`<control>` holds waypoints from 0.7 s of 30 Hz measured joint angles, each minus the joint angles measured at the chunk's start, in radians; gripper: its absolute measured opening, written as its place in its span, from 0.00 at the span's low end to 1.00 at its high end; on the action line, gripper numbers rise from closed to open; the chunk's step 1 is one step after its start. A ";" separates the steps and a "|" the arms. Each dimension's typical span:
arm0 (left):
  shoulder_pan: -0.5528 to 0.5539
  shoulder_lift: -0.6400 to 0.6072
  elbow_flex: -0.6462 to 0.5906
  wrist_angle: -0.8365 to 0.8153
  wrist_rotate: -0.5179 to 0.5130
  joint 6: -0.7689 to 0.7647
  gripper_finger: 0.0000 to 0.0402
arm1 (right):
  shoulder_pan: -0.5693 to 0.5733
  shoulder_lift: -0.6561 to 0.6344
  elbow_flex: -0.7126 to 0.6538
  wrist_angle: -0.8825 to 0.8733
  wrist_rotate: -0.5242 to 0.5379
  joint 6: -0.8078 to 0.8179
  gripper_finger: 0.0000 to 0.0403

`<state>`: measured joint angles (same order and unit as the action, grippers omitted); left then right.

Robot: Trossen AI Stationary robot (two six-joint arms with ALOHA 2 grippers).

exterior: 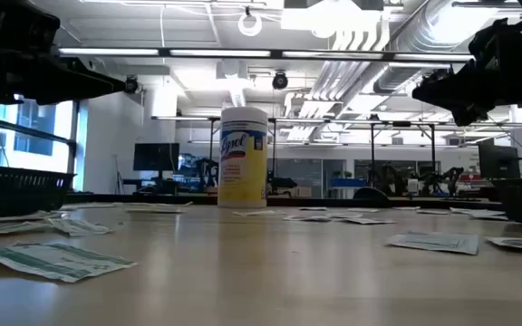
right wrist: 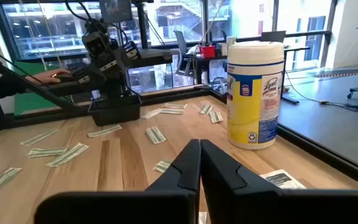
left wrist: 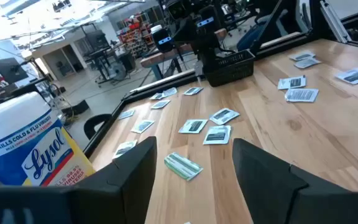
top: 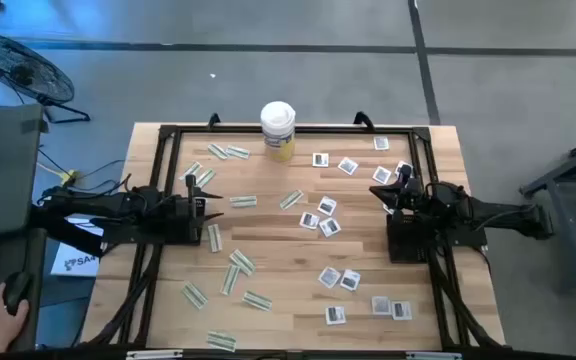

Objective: Pick & Place First Aid Supplies

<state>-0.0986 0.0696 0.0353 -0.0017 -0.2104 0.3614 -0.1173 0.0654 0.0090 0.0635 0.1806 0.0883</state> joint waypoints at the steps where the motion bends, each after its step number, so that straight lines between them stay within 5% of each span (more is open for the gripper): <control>1: 0.000 0.000 0.000 0.000 0.000 0.000 0.51 | 0.000 0.000 0.000 0.000 0.000 0.000 0.01; 21: 0.000 0.000 0.000 0.000 0.000 0.000 0.51 | 0.000 0.000 0.000 0.000 0.000 0.000 0.00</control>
<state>-0.0989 0.0696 0.0353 -0.0017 -0.2104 0.3615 -0.1171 0.0653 0.0092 0.0635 0.1806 0.0883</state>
